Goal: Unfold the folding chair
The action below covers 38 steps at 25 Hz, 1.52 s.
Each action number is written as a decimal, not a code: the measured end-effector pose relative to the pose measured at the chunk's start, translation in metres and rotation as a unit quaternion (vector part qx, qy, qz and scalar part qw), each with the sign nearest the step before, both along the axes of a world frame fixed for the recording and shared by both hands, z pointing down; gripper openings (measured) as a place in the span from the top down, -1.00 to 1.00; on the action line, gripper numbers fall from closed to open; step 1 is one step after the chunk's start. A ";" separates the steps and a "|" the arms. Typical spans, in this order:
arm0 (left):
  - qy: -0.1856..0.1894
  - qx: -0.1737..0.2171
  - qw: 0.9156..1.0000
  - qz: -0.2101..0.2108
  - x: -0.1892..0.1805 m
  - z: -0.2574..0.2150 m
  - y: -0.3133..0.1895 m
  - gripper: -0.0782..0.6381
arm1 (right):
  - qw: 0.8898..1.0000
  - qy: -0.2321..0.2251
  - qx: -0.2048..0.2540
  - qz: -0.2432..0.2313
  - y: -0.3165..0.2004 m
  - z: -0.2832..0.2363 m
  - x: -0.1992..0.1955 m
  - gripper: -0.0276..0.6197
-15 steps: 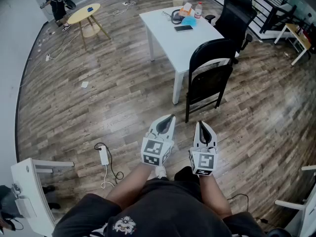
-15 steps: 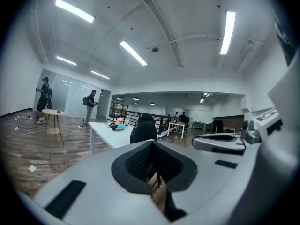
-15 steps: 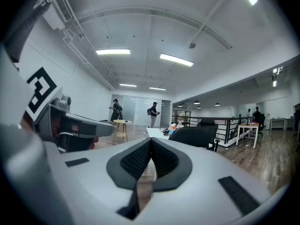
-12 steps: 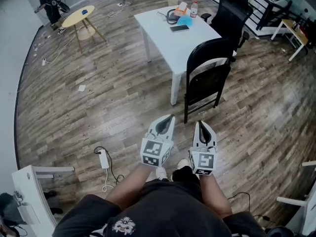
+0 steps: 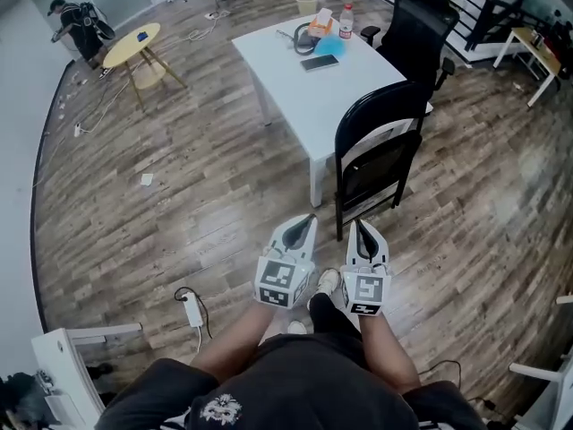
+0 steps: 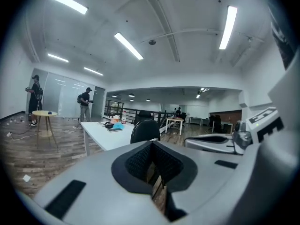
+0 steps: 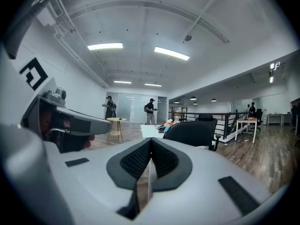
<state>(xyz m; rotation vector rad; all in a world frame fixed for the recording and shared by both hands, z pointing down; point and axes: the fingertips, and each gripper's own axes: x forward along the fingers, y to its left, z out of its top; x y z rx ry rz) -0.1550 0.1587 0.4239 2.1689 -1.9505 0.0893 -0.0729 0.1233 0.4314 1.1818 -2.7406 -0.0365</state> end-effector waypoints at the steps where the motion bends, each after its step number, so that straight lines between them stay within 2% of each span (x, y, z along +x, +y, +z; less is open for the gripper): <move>1: -0.002 -0.003 1.000 0.002 -0.004 0.001 -0.014 0.77 | 1.000 -0.001 -0.003 0.003 -0.014 0.001 -0.004 0.87; 10: -0.025 -0.025 0.999 0.026 -0.020 -0.001 -0.141 0.77 | 0.999 -0.023 -0.034 0.029 -0.132 0.012 -0.008 0.87; 14: -0.035 -0.027 0.998 0.033 -0.025 -0.014 -0.183 0.77 | 0.998 -0.017 -0.051 0.045 -0.169 0.017 0.001 0.87; 18: -0.076 -0.020 0.996 0.036 -0.035 -0.023 -0.216 0.77 | 0.997 -0.015 -0.054 0.053 -0.191 0.016 0.000 0.87; 22: -0.081 -0.027 0.995 0.044 -0.043 -0.026 -0.261 0.77 | 0.995 -0.005 -0.059 0.085 -0.229 0.018 0.001 0.87; 26: -0.085 -0.051 0.992 0.080 -0.050 -0.023 -0.315 0.77 | 0.992 -0.006 -0.067 0.110 -0.266 0.019 -0.009 0.87; 30: -0.073 -0.079 0.984 0.140 -0.048 -0.028 -0.371 0.77 | 0.987 -0.001 -0.081 0.139 -0.301 0.022 -0.025 0.87; 35: -0.078 -0.082 0.969 0.221 -0.046 -0.028 -0.426 0.76 | 0.972 0.008 -0.097 0.213 -0.347 0.029 -0.032 0.87; 38: -0.079 -0.110 0.955 0.263 -0.047 -0.017 -0.446 0.54 | 0.959 0.007 -0.107 0.260 -0.364 0.033 -0.030 0.87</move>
